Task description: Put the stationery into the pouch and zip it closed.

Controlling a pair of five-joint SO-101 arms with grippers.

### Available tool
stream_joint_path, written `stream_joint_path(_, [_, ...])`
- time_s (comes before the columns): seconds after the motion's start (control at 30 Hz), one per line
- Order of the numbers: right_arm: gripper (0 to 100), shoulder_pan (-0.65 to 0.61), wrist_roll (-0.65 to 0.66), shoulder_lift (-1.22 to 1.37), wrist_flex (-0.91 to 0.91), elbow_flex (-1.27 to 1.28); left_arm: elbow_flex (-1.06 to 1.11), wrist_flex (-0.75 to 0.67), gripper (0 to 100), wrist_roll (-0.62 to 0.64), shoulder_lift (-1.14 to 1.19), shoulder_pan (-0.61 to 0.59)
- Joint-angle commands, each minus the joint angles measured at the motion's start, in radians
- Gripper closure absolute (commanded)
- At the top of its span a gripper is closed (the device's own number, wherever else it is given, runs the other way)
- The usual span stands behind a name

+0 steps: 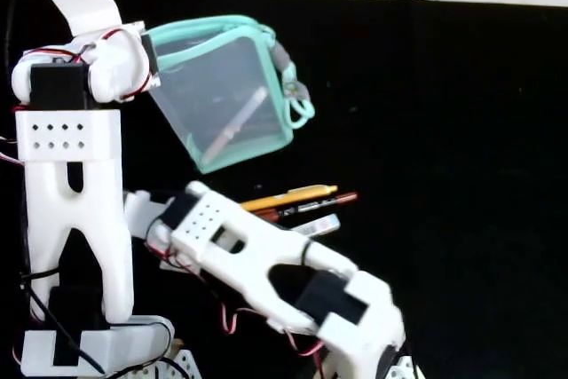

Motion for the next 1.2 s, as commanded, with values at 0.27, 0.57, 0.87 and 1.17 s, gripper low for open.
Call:
stream_joint_path(0.27, [83.4, -0.013, 0.006, 0.099, 0.021, -0.137, 0.054, 0.005, 99, -0.006, 0.016, 0.019])
stream_joint_path(0.57, [99.1, 0.018, -0.068, 0.105, 0.022, -0.142, 0.056, 0.008, 99, -0.006, 0.015, 0.019])
stream_joint_path(0.87, [99.1, 0.13, -0.212, 0.058, 0.093, -0.134, 0.058, 0.005, 99, -0.006, 0.015, 0.019])
stream_joint_path(1.17, [99.1, 0.166, -0.315, -0.05, 0.202, -0.133, 0.054, 0.003, 99, -0.006, 0.015, 0.019])
